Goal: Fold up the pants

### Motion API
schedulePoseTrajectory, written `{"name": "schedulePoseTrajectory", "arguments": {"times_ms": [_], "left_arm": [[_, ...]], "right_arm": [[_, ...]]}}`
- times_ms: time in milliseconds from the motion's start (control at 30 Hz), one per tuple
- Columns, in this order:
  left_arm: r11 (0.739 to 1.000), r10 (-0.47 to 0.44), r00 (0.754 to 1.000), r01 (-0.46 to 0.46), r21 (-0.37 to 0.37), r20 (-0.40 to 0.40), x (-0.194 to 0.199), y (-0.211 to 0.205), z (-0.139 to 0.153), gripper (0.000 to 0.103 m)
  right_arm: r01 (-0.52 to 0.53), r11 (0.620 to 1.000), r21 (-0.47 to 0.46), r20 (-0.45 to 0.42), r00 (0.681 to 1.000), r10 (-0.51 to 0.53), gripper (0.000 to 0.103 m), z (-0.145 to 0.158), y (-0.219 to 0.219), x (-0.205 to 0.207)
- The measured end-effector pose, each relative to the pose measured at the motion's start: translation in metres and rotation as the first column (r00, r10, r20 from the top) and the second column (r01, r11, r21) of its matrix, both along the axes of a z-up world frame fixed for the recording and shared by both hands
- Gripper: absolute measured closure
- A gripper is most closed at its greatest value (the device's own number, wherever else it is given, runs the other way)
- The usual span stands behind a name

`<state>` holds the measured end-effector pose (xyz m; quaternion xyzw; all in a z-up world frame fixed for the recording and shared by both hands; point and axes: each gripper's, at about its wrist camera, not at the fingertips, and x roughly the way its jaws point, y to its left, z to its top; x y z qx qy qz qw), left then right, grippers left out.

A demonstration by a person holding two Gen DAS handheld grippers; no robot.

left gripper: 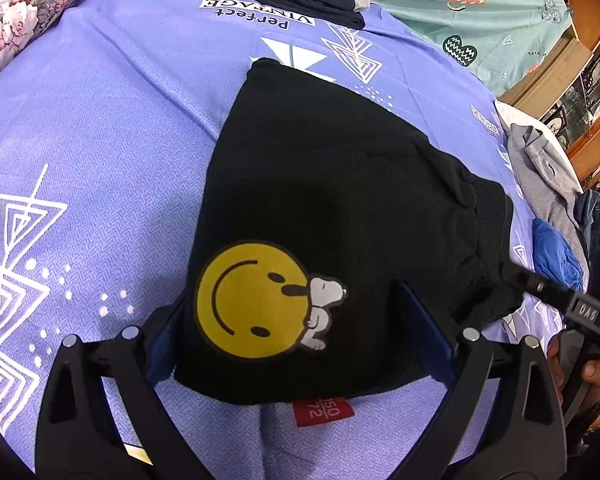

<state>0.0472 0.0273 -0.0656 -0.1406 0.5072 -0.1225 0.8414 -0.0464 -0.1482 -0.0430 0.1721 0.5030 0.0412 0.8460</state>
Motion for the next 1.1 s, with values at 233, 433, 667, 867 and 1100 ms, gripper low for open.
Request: {"name": "schedulePoseTrajectory", "arguments": {"times_ms": [233, 433, 667, 867, 1100], "left_arm": [[1.0, -0.001, 1.0, 0.001, -0.005, -0.006, 0.001, 0.002, 0.001, 0.006], [1.0, 0.004, 1.0, -0.004, 0.001, -0.003, 0.0, 0.002, 0.0, 0.006], [1.0, 0.002, 1.0, -0.002, -0.003, -0.004, 0.0, -0.001, 0.001, 0.006], [1.0, 0.006, 1.0, -0.006, -0.025, -0.021, 0.001, 0.003, 0.001, 0.006], [0.997, 0.006, 0.999, -0.01, -0.079, -0.047, 0.006, 0.013, 0.005, 0.006]], "right_arm": [[-0.022, 1.0, -0.003, -0.004, 1.0, 0.022, 0.018, 0.001, -0.003, -0.005], [-0.028, 0.994, 0.104, 0.022, 0.999, 0.026, 0.017, 0.011, -0.001, 0.009], [-0.053, 0.992, 0.113, -0.013, 0.998, 0.055, 0.023, -0.005, 0.02, 0.022], [-0.164, 0.986, -0.033, 0.024, 0.986, 0.165, 0.066, 0.001, 0.042, 0.017], [-0.216, 0.976, 0.008, 0.154, 0.965, 0.213, 0.082, 0.044, 0.046, 0.014]]}}
